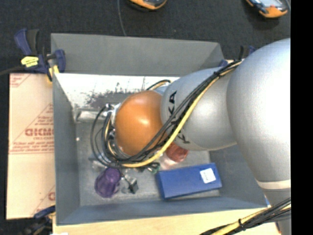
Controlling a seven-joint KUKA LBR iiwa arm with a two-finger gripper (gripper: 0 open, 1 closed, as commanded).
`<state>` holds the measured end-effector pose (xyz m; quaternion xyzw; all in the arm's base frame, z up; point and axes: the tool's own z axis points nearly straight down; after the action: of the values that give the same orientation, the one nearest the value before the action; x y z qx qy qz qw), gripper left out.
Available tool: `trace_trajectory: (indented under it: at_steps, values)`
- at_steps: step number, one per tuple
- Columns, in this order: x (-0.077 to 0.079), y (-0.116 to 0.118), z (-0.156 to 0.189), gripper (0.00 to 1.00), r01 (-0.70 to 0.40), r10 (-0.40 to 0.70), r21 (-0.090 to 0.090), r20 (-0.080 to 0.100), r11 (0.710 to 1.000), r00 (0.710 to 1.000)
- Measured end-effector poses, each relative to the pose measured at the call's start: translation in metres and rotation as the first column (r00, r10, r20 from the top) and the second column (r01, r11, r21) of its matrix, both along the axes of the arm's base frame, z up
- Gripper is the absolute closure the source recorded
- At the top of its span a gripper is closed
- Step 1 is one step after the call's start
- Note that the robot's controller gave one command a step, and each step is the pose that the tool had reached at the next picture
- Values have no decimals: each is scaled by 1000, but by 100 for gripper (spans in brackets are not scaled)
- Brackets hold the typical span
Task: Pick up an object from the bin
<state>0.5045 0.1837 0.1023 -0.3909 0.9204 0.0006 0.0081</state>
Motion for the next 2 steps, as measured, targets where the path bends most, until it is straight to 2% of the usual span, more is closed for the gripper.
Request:
trace_trajectory:
  at_steps: [1,2]
  values:
    - [-2,-3,-15,0,-19,19,0,-4,1000,1000]
    - [2,-7,-19,0,222,-222,1,-6,975,975]
